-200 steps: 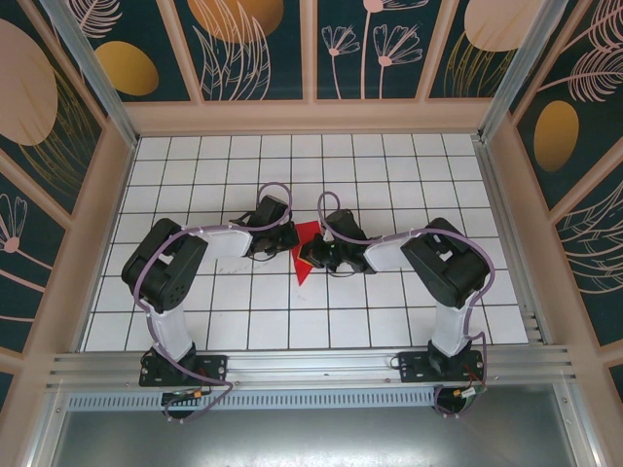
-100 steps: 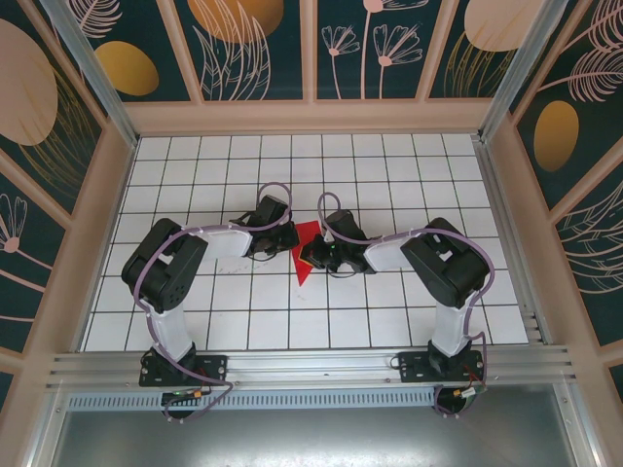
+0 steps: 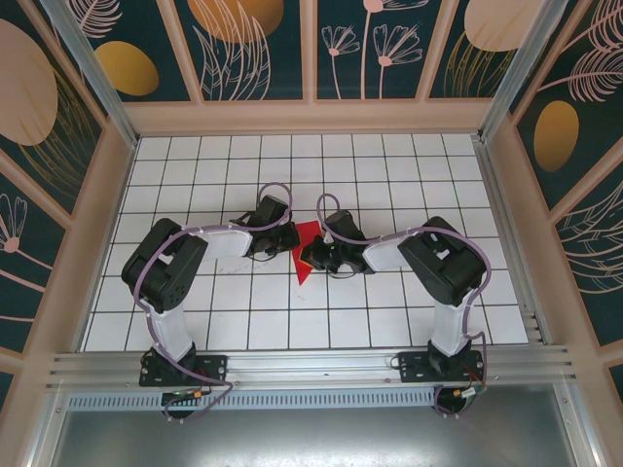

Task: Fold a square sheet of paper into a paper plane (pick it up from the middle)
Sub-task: Third fold the triangle at the center of the table.

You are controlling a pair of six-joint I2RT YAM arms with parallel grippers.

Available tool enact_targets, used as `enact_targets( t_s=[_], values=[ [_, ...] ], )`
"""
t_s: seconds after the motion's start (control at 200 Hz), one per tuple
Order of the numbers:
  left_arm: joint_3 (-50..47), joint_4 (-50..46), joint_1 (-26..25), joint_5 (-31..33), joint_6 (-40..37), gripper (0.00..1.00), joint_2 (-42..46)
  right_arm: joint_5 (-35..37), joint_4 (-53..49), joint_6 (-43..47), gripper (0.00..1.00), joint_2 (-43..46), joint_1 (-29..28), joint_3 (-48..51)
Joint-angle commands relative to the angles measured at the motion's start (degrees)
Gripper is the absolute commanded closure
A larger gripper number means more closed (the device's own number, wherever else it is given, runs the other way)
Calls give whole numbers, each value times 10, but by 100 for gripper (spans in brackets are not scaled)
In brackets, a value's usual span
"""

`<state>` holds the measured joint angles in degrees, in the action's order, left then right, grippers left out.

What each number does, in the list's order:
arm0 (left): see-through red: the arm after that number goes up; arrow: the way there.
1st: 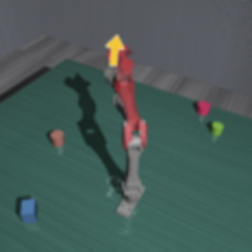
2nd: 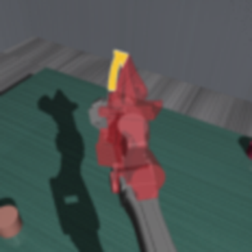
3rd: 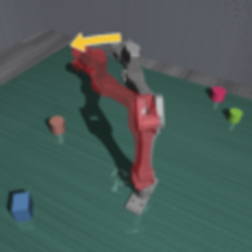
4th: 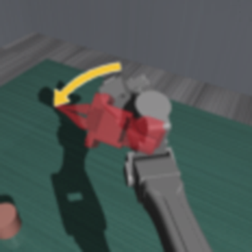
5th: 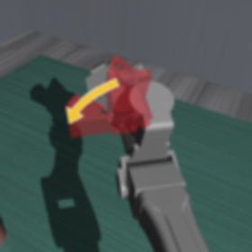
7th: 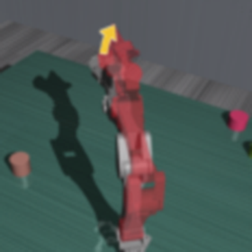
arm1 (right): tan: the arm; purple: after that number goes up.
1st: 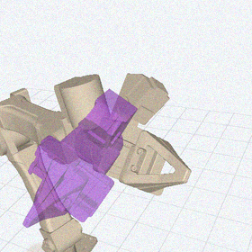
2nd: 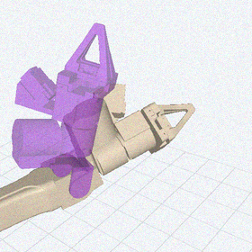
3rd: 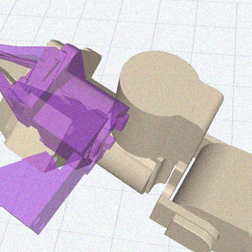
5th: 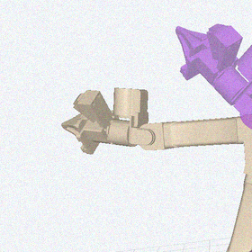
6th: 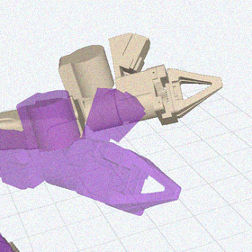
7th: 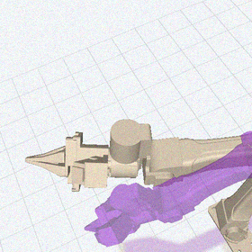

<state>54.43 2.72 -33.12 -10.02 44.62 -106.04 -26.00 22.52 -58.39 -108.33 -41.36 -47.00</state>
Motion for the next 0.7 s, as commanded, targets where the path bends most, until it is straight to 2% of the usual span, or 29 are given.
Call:
enact_targets(
  t_s=[0.0,0.696],
  values=[
    [1,-11,3,-5,-10,89,-4,5,-6,16,99,-11,-3,-11],
    [0,-12,3,-4,-12,89,-4,-9,28,29,99,-5,-1,-6]
  ],
)
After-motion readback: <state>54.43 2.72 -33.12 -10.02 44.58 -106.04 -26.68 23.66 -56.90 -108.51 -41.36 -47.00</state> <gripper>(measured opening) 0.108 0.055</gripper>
